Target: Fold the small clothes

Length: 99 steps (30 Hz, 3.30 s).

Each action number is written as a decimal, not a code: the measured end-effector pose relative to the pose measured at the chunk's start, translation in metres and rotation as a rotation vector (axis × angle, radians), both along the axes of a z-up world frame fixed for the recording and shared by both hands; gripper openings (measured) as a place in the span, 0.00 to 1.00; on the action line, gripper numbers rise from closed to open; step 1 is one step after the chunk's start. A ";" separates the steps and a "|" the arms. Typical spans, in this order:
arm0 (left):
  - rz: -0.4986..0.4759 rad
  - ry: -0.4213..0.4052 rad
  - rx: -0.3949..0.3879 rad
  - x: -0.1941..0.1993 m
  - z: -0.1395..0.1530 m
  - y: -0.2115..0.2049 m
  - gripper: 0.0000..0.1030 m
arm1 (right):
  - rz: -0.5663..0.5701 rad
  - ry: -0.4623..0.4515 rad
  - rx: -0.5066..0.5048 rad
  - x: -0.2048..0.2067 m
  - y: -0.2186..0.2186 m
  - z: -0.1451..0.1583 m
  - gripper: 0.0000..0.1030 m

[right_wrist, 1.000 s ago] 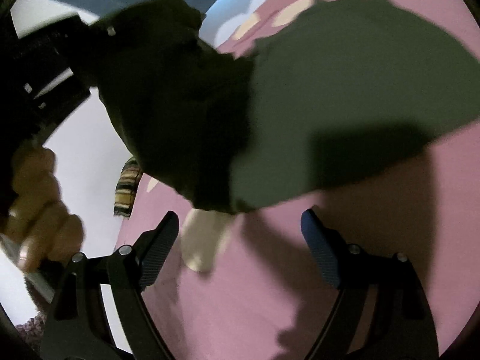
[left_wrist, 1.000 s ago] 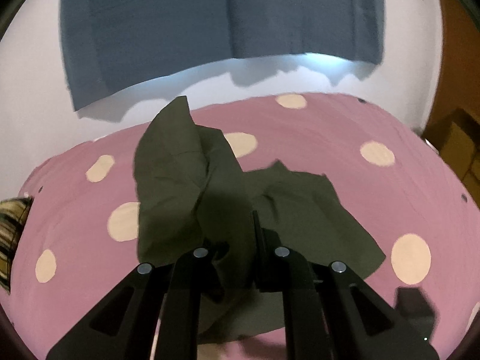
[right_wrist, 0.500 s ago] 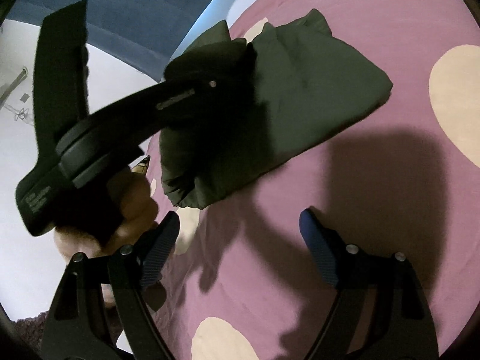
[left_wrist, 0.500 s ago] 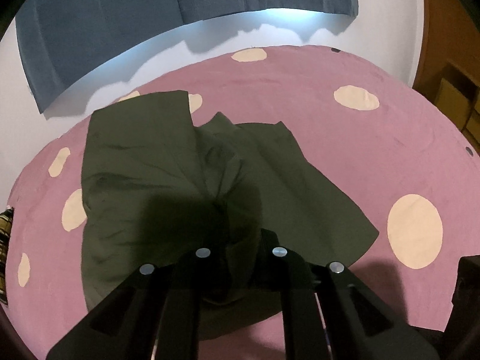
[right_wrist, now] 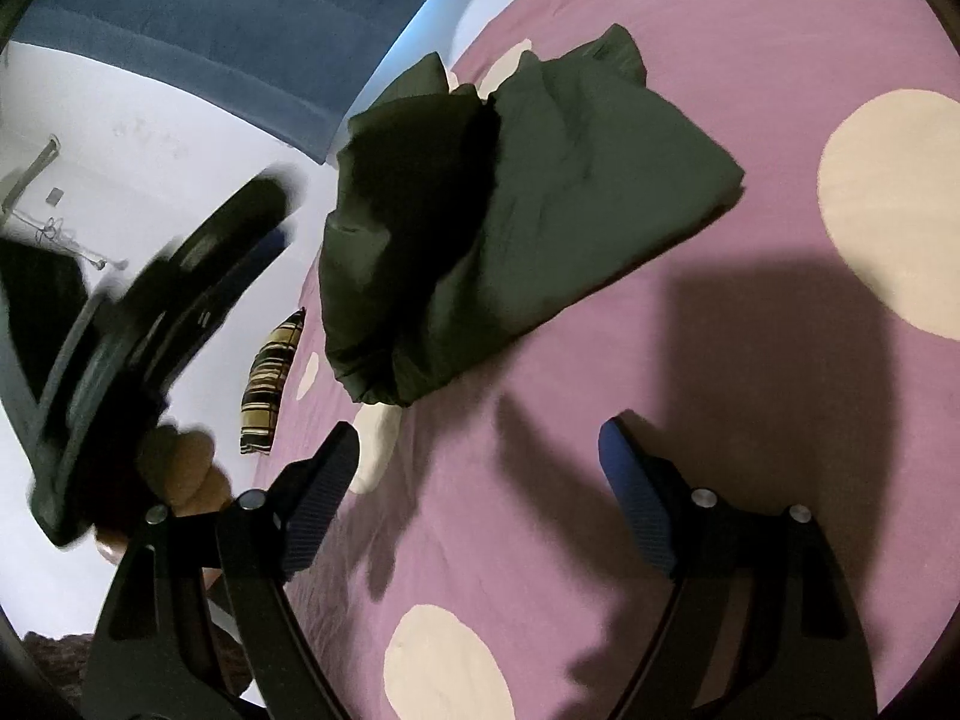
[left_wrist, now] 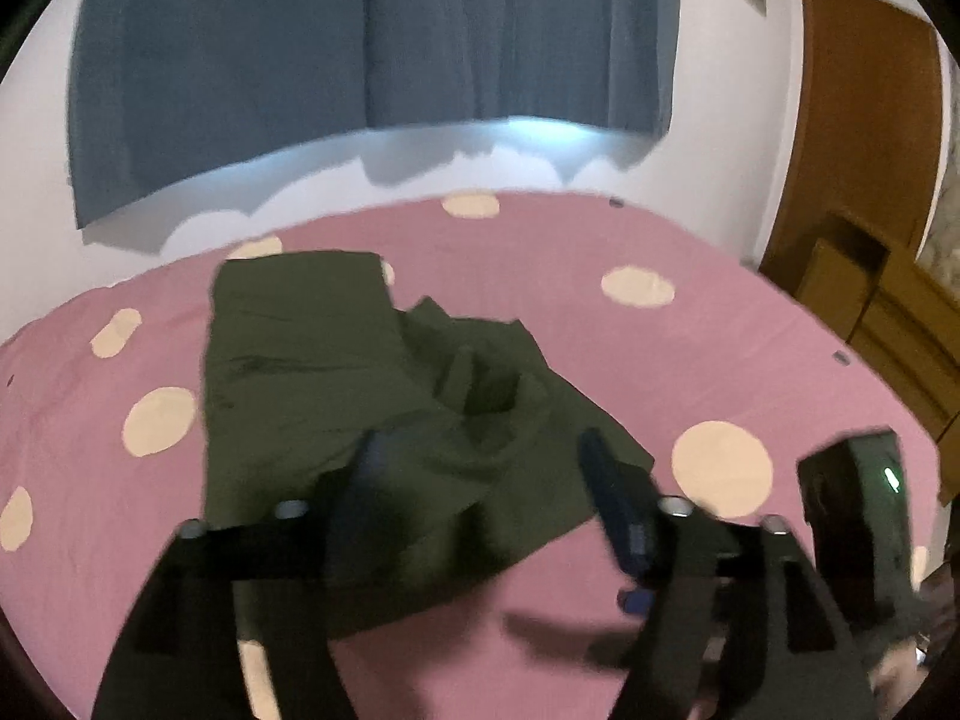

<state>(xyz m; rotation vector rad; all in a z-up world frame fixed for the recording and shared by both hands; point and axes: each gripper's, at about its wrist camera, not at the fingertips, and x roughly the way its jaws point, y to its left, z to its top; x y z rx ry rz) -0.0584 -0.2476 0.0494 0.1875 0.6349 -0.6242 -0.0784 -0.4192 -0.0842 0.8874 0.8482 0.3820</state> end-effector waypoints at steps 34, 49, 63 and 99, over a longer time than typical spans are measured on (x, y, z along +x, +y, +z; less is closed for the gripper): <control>0.291 0.245 0.009 0.066 -0.102 0.113 0.72 | 0.140 -0.010 -0.147 0.215 0.003 0.083 0.76; 0.312 0.291 -0.013 0.081 -0.109 0.121 0.72 | 0.292 0.064 -0.249 0.226 0.049 0.058 0.10; 0.278 0.241 0.040 0.075 -0.108 0.100 0.77 | 0.107 0.013 -0.262 0.182 -0.014 0.055 0.06; 0.298 0.302 -0.006 0.079 -0.105 0.104 0.80 | 0.076 -0.144 -0.211 0.115 -0.013 0.083 0.06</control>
